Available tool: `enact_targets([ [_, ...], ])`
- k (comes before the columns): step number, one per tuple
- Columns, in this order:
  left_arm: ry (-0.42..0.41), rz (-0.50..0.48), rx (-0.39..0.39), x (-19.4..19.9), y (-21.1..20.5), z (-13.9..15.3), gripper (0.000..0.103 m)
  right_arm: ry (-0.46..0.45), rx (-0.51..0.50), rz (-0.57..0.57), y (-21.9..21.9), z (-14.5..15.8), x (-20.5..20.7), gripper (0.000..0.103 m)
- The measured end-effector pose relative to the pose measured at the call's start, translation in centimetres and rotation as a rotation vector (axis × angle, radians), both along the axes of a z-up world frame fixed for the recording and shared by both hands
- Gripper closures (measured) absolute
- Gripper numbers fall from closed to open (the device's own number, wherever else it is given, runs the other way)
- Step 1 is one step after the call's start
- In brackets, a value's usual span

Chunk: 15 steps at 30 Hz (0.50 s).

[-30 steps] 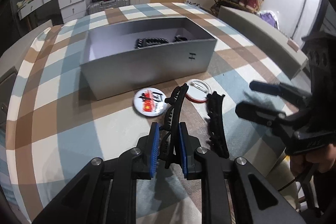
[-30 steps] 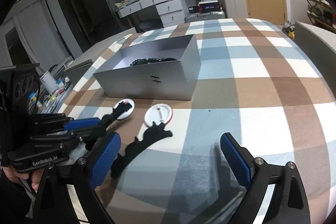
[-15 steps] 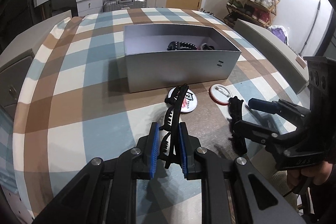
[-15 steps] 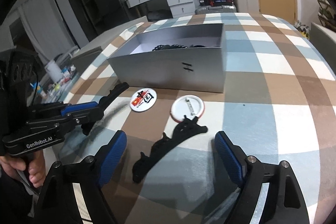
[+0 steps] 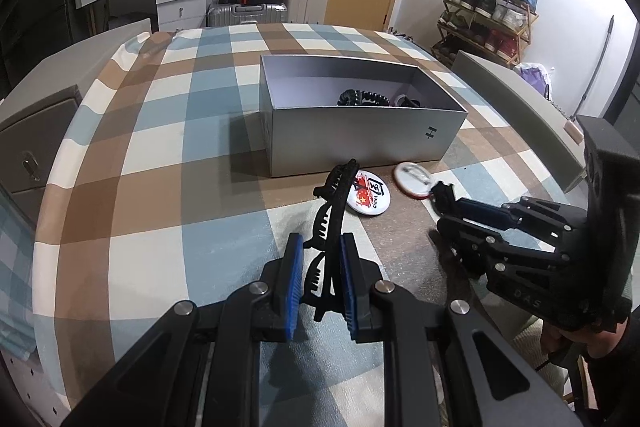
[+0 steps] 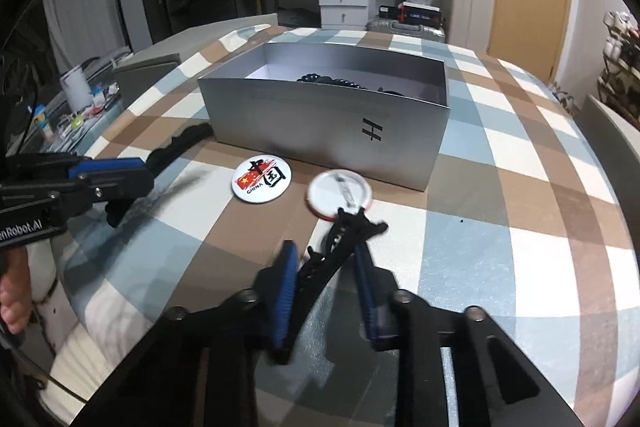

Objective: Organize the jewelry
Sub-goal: 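Close the right tool on the other black claw clip, then carry both claw clips into the grey box and open both tools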

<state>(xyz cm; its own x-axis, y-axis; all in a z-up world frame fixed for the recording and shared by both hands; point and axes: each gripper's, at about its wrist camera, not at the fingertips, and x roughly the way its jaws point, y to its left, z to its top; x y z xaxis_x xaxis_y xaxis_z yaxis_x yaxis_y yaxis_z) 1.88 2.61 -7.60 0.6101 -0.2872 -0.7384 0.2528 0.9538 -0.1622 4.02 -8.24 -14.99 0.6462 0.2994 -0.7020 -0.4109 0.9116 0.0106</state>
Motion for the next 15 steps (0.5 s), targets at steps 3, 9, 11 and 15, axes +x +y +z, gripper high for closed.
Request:
enact_targets([
  [3,-0.006,0.003,-0.004,-0.1,0.2,0.2,0.09,0.005,0.004,0.007,-0.1,0.0,0.0,0.085],
  [9,-0.012,0.01,-0.005,0.0,0.3,0.5,0.09,0.007,0.034,0.01,-0.8,0.3,-0.4,0.086],
  [11,-0.017,0.012,-0.005,0.0,0.3,0.7,0.09,0.006,0.049,0.007,-1.1,0.5,-0.4,0.086],
  [15,-0.027,0.023,-0.008,-0.1,0.3,1.0,0.09,0.015,0.093,0.001,-1.8,0.8,-0.4,0.086],
])
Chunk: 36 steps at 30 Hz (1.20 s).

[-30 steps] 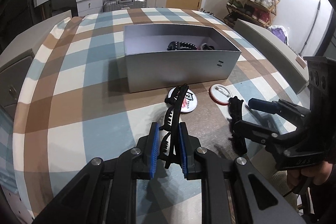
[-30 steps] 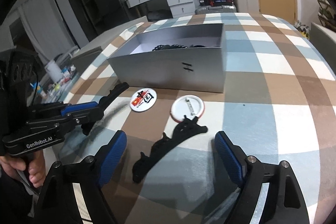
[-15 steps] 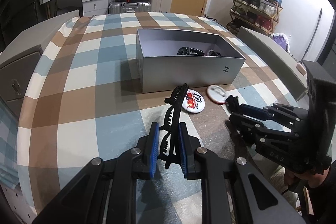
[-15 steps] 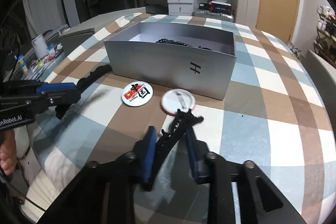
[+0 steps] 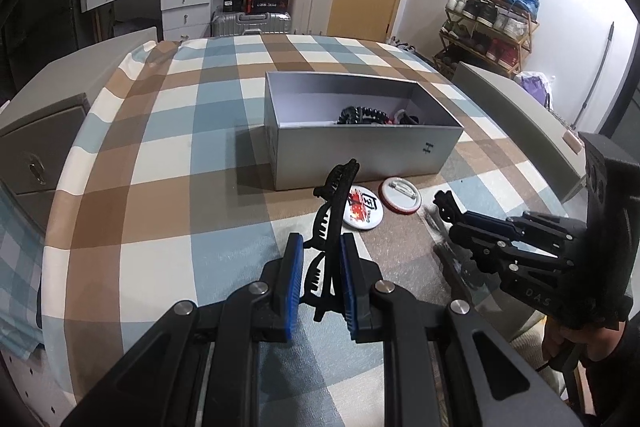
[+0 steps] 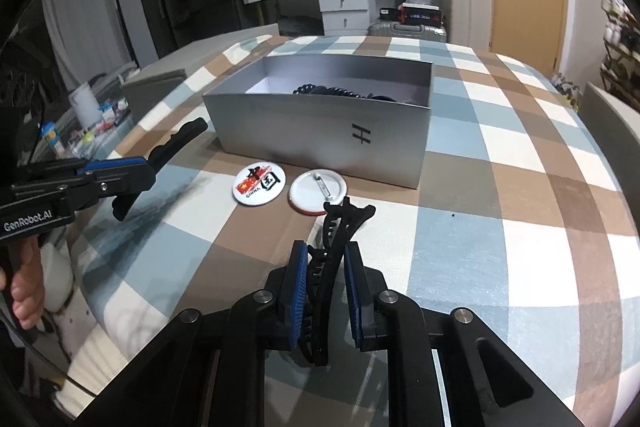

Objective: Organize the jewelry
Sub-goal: 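Carry both claw clips into the grey box and open both tools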

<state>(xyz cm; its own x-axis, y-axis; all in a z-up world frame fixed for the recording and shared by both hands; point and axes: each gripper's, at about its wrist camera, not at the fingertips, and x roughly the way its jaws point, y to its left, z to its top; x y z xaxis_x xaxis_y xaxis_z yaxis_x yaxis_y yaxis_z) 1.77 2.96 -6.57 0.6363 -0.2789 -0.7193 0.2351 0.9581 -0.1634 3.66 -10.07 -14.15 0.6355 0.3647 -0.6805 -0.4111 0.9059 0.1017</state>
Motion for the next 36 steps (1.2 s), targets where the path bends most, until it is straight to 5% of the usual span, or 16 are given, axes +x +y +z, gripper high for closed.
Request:
enact_targets([
  [11,-0.042,0.007,-0.009,0.0,-0.1,2.2,0.09,-0.016,0.219,0.012,-2.7,2.2,-0.9,0.086],
  [26,-0.149,-0.016,-0.03,4.8,-1.4,5.6,0.09,-0.186,0.322,0.09,-2.9,9.3,3.0,0.085],
  [36,-0.143,-0.051,-0.065,8.7,-3.1,5.4,0.09,-0.2,0.363,0.123,-2.5,10.1,8.0,0.085],
])
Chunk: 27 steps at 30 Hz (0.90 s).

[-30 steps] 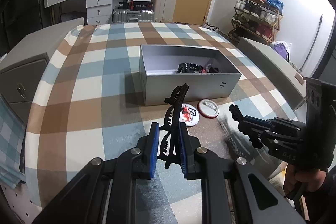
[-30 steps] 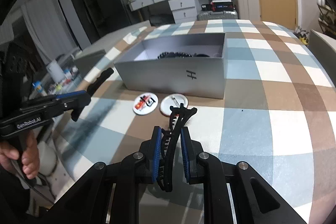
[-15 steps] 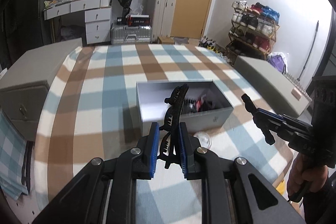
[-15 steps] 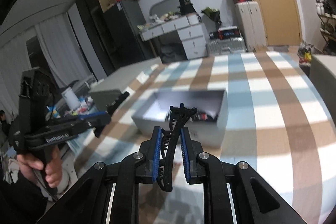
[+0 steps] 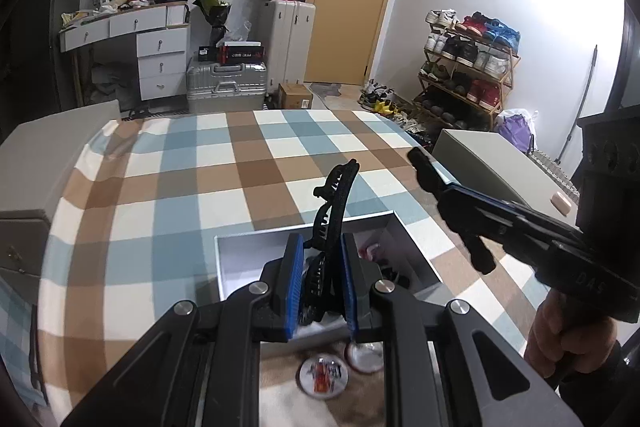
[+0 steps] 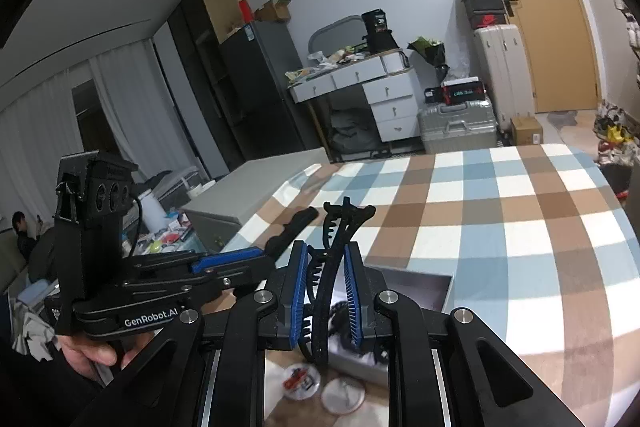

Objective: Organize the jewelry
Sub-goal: 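Carry both claw clips into the grey box and open both tools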

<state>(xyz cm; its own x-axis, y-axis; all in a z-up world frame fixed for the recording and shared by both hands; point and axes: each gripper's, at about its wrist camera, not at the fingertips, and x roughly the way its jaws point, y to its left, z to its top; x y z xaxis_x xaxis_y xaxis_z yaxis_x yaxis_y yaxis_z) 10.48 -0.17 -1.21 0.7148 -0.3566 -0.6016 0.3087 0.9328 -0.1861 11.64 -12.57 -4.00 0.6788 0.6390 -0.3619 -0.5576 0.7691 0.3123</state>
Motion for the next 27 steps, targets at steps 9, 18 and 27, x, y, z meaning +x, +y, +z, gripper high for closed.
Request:
enact_targets([
  [9,0.02,-0.021,0.002,1.7,-1.2,-0.9,0.09,0.039,0.012,0.001,-0.3,-2.0,2.7,0.085],
  [18,0.054,-0.032,0.011,2.1,-1.7,-1.9,0.09,0.065,0.0,-0.001,-0.4,-3.3,3.5,0.085],
  [27,0.064,-0.051,0.03,1.8,-2.1,-2.7,0.09,0.081,-0.003,0.011,-0.4,-3.9,3.9,0.085],
])
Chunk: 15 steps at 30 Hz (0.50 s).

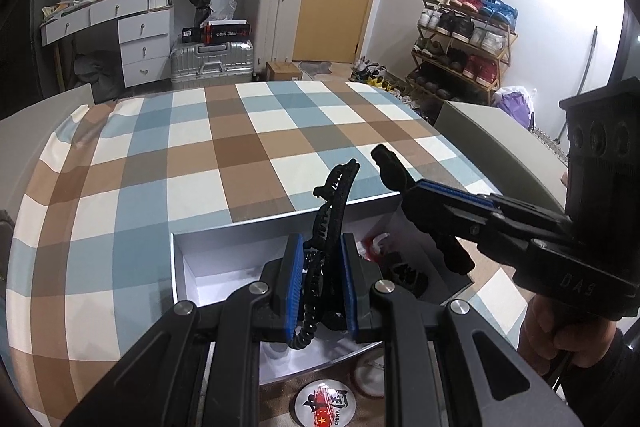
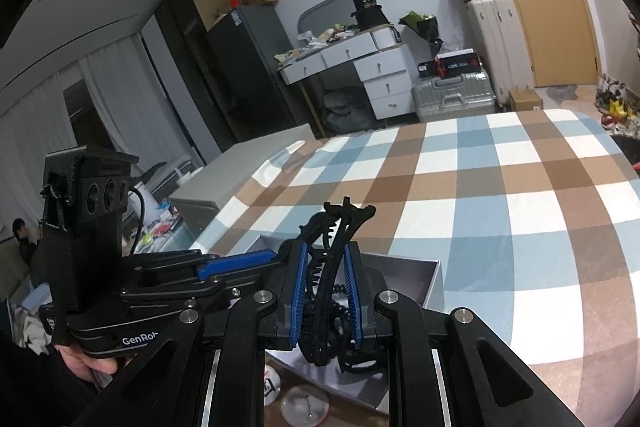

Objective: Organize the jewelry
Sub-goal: 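Carry both claw clips into the grey box and open both tools, then pull both open tools back from the box toward the two badges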

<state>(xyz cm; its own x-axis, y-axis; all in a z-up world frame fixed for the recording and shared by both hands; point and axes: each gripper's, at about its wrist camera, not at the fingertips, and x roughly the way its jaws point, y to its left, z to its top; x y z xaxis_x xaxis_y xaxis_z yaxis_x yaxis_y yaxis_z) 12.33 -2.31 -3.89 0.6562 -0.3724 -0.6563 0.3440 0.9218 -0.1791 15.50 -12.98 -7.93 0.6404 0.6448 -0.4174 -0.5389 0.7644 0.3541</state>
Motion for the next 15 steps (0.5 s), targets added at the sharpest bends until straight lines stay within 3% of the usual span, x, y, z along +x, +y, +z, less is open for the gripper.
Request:
enact_targets([
  [11,0.044,-0.059,-0.082,1.0,0.6,-1.3,0.087,0.041,-0.008,0.003,0.3,-1.3,0.9,0.082],
  [15,0.002,-0.052,0.011,0.4,-0.3,-1.0,0.072,0.069,0.002,-0.022,-0.2,-1.3,0.8,0.067],
])
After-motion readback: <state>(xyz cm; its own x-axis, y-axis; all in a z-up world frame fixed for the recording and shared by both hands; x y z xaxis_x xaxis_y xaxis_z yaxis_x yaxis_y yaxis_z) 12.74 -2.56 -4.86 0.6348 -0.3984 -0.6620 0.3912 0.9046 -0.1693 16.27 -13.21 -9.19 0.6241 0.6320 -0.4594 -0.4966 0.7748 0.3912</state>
